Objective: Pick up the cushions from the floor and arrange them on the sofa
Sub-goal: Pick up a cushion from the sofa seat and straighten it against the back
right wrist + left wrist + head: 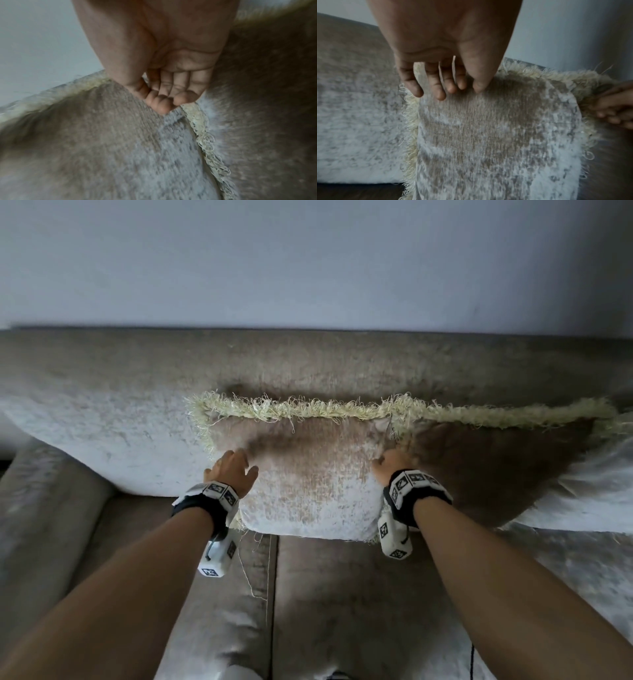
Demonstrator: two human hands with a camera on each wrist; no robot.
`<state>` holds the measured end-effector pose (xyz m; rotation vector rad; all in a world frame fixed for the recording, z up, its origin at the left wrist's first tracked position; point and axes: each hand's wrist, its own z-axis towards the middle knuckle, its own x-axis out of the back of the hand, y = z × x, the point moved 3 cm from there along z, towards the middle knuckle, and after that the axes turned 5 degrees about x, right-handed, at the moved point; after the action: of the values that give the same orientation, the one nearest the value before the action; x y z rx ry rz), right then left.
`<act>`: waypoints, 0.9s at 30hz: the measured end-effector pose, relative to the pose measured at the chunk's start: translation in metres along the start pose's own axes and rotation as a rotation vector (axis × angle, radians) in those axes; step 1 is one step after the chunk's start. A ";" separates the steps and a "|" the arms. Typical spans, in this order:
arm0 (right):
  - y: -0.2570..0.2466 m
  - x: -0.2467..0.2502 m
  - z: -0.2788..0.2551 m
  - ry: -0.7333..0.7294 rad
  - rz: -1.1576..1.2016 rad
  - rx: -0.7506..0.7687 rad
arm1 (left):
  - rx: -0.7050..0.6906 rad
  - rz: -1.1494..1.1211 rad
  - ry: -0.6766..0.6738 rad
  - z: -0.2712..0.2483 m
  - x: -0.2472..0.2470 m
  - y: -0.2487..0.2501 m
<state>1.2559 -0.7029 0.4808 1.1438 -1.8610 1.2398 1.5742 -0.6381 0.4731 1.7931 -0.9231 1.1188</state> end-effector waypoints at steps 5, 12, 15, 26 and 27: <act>-0.039 0.018 -0.050 -0.078 -0.076 0.165 | 0.002 -0.032 -0.066 -0.056 0.030 0.006; -0.111 0.041 -0.132 -0.208 -0.187 0.531 | 0.108 -0.097 -0.053 -0.154 0.085 -0.004; -0.144 0.039 -0.169 -0.254 -0.271 0.664 | 0.183 -0.164 -0.010 -0.198 0.101 -0.019; -0.249 -0.057 -0.330 -0.465 -0.521 1.057 | 0.602 -0.273 0.053 -0.374 0.098 -0.149; -0.259 -0.066 -0.345 -0.473 -0.530 1.086 | 0.631 -0.280 0.058 -0.386 0.098 -0.164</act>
<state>1.5287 -0.4085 0.6537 2.4654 -0.9031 1.7666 1.6230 -0.2397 0.6294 2.2837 -0.2685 1.3593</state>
